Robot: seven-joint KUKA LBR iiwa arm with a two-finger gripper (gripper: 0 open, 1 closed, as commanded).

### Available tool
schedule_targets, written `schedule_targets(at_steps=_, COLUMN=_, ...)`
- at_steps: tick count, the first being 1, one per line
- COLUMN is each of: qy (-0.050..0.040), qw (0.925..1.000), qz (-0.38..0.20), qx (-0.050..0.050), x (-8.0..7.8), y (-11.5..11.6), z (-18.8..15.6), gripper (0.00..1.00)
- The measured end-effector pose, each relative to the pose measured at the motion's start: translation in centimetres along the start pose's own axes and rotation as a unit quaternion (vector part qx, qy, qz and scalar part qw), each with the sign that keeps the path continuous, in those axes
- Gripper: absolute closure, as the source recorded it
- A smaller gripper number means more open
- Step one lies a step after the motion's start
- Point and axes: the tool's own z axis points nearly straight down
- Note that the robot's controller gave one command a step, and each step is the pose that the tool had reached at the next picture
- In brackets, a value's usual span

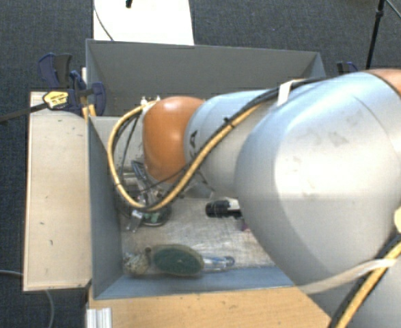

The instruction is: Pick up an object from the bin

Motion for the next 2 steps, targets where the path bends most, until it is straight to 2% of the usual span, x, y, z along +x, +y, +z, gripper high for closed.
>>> schedule_targets(at_steps=1, qy=-0.0002, qw=1.0000, qz=-0.001, qx=0.000, x=-0.1, y=0.0, z=-3.2, gripper=1.00)
schedule_targets(at_steps=2, qy=-0.0017, qw=1.0000, qz=-0.004, qx=-0.002, x=-0.3, y=0.2, z=-11.6, gripper=1.00)
